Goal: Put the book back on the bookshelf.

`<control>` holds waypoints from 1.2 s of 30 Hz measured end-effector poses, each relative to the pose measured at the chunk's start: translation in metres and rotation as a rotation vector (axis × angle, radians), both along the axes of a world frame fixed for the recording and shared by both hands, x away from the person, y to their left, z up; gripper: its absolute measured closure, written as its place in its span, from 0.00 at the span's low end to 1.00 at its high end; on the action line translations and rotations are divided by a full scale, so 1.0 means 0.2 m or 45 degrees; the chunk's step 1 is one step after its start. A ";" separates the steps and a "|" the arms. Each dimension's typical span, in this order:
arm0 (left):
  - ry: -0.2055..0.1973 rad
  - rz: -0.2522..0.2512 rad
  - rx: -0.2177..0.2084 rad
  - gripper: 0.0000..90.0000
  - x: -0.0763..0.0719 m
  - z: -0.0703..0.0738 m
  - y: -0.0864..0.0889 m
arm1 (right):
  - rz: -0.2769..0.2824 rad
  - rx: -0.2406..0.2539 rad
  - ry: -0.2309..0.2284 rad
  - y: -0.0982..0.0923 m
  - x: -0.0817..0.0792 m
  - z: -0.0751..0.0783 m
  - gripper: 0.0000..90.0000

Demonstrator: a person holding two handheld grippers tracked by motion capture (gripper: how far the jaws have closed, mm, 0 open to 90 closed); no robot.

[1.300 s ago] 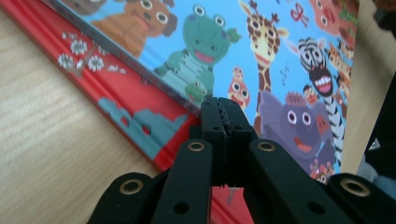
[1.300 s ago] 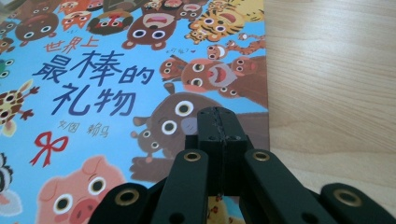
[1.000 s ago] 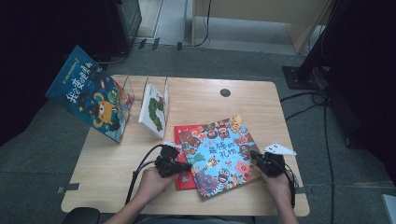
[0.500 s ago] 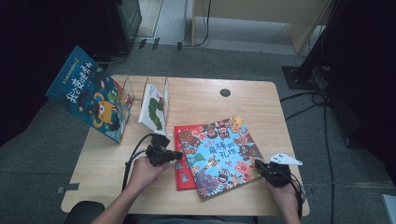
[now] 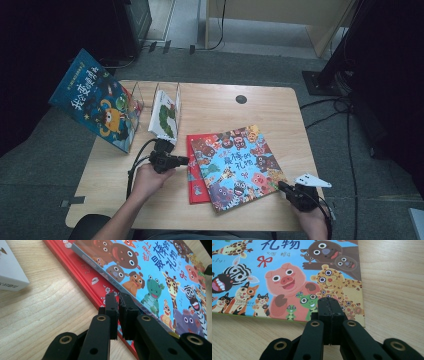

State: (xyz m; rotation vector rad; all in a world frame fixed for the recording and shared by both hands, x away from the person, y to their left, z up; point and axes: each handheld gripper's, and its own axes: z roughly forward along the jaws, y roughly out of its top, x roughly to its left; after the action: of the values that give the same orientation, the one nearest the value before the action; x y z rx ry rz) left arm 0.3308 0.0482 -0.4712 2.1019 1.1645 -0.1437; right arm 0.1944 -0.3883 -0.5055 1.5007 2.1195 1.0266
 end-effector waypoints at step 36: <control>0.003 0.086 0.024 0.93 0.03 0.00 0.07 | -0.070 0.005 0.068 -0.08 0.08 -0.04 1.00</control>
State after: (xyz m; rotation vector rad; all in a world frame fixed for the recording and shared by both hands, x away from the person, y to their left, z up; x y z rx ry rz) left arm 0.3375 0.0627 -0.4718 2.0759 1.2412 -0.1041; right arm 0.2103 -0.4048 -0.5127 1.5964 2.1005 0.9828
